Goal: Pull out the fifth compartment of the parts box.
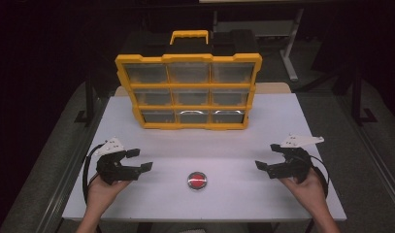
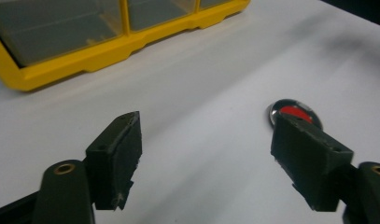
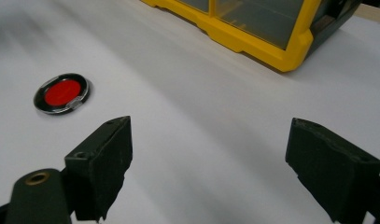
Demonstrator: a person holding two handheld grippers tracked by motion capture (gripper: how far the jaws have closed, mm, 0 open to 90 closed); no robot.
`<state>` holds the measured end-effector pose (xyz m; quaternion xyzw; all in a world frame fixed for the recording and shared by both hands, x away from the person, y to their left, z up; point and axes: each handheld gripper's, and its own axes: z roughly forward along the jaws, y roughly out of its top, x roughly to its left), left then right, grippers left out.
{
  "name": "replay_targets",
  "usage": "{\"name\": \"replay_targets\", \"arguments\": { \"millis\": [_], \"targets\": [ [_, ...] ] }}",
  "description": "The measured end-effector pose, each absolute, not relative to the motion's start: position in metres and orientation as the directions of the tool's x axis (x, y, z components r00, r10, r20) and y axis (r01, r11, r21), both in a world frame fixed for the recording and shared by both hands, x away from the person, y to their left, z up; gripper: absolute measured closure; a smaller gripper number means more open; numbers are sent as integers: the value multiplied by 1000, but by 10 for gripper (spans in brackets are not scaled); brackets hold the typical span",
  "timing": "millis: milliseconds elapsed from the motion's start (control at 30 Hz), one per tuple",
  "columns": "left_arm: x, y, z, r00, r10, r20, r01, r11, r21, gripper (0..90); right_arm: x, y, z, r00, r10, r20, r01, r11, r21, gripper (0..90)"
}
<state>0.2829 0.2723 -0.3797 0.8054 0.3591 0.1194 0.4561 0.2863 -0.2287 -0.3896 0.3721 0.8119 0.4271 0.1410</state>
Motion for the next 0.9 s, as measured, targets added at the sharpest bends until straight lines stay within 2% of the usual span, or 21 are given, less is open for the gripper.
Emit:
{"name": "replay_targets", "arguments": {
  "millis": [67, 200, 300, 500, 700, 900],
  "targets": [
    [285, 268, -378, 727, 675, -128, 466, -347, 814, 277, 285, -227, -387, -689, 720, 83, 476, 364, 801, 141],
    [294, 263, -379, 733, 656, -182, 505, -346, 791, 324, 286, -228, -385, -682, 728, 74, 469, 358, 807, 139],
    [300, 261, -377, 738, 633, -234, 529, -328, 783, 320, 287, -230, -386, -679, 730, 77, 473, 355, 806, 139],
    [311, 248, -370, 745, 609, -273, 547, -324, 772, 372, 286, -230, -385, -679, 730, 71, 470, 358, 807, 139],
    [330, 239, -361, 714, 596, -367, 591, -233, 772, 430, 286, -229, -383, -685, 725, 72, 463, 356, 812, 139],
    [353, 226, -355, 674, 564, -478, 637, -115, 762, 434, 286, -232, -384, -686, 724, 71, 459, 355, 815, 139]
  ]
}}
